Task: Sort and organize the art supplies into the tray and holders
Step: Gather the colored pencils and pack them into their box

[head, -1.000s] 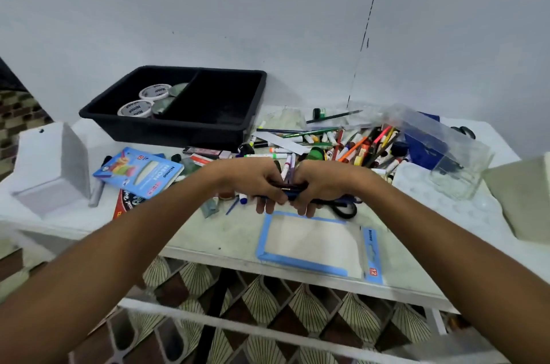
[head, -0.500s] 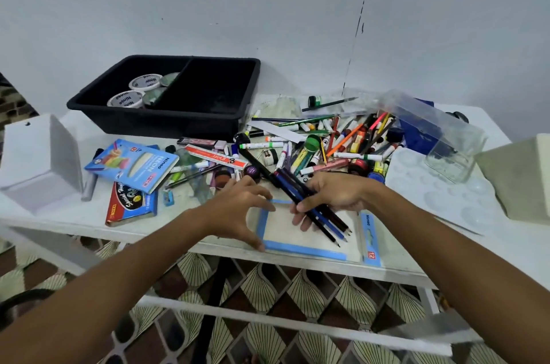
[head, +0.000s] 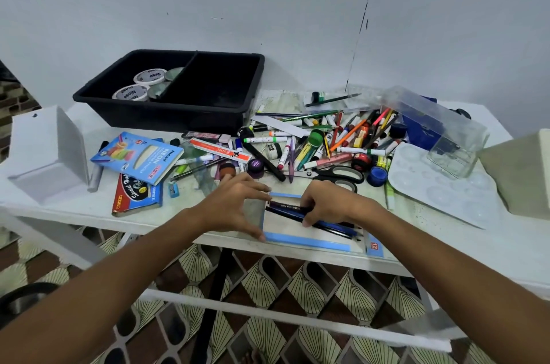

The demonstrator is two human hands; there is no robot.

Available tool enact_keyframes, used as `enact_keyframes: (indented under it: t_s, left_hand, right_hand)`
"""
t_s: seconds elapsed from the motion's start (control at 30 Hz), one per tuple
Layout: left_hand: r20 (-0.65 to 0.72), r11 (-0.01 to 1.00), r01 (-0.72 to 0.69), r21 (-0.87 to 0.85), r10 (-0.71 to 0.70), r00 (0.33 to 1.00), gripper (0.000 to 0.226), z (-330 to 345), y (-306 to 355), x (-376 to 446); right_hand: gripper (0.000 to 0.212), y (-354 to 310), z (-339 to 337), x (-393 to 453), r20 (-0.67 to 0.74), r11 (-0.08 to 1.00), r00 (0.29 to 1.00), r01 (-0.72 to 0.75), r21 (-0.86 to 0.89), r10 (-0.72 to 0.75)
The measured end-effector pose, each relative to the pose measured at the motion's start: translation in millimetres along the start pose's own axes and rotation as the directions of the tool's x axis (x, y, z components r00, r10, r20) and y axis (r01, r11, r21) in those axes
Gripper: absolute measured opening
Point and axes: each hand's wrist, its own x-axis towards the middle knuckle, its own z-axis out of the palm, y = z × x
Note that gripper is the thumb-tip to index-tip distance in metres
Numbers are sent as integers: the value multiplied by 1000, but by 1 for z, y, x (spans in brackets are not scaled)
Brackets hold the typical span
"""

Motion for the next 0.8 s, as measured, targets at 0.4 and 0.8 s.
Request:
enact_keyframes:
  t_s: [0.4, 0.8]
  left_hand:
    - [-25, 999, -24, 31, 25, 999, 89, 1, 9, 1]
    - [54, 943, -155, 295, 145, 988, 74, 10, 31, 26]
  right_hand:
    - [16, 2, 8, -5, -297, 975, 955, -49, -215, -17]
    - [13, 6, 13, -2, -335, 960, 941, -54, -275, -43]
